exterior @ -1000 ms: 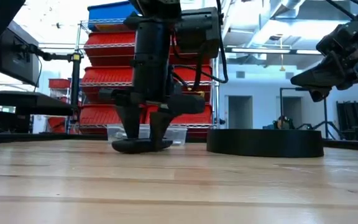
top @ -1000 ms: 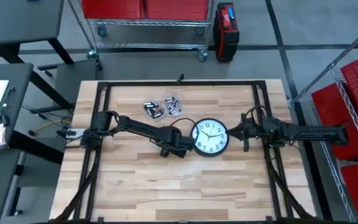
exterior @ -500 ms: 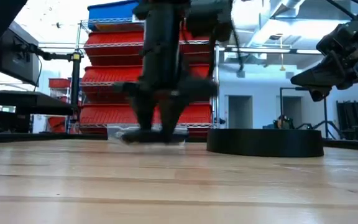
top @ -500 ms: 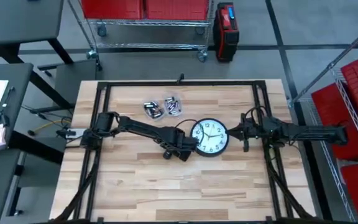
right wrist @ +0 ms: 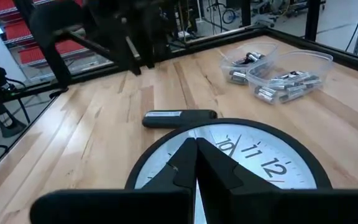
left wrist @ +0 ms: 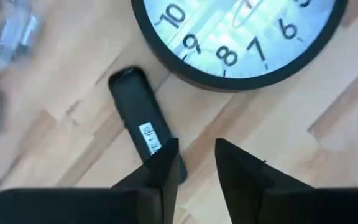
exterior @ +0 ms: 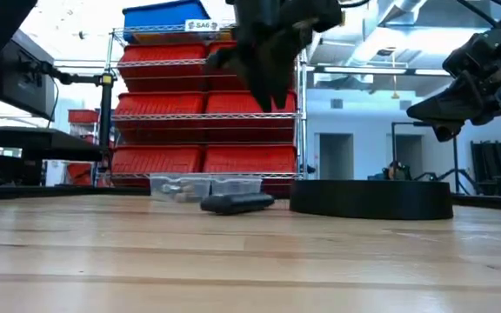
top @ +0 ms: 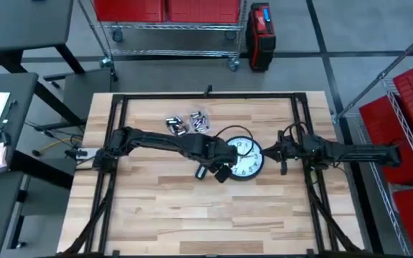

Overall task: Insert battery
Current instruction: Open the remote battery cover

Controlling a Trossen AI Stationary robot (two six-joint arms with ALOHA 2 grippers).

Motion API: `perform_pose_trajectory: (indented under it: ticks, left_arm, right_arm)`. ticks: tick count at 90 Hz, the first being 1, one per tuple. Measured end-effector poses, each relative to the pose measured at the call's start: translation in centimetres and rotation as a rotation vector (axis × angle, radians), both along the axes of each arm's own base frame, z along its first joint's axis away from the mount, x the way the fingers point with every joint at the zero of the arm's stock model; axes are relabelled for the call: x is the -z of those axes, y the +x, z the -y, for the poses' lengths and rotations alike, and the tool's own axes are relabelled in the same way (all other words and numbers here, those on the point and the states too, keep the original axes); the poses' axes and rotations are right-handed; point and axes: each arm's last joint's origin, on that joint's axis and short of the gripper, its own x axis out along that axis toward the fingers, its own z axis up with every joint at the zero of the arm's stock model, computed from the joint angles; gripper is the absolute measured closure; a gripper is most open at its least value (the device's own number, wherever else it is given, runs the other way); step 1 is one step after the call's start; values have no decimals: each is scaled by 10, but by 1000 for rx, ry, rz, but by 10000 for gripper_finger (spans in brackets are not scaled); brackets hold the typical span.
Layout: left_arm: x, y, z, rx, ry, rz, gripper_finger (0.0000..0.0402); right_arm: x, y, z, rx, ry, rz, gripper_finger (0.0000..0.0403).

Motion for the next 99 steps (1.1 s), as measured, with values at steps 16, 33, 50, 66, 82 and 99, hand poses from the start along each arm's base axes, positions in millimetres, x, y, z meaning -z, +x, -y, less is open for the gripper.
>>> perform_pose_trajectory:
  ticks: [16,33,50,66,82,99]
  left_arm:
    - [2,-7,-2,20,17,-78,333]
    - [5,-6,-7,-5,13,-77,320]
    - [5,-5,-19,-38,-77,-80,274]
    - [5,-5,-29,-1,-80,-88,222]
    - [6,-5,-46,165,-37,-124,193]
    - [27,-3,-55,474,68,-184,193]
  right_arm:
    - [0,0,0,-1,0,1,403]
    - [0,0,0,-1,0,1,403]
    - [0,0,0,-1,0,2,403]
    - [0,0,0,-1,0,1,403]
    - [0,0,0,-1,0,1,403]
    - [0,0,0,-1,0,2,403]
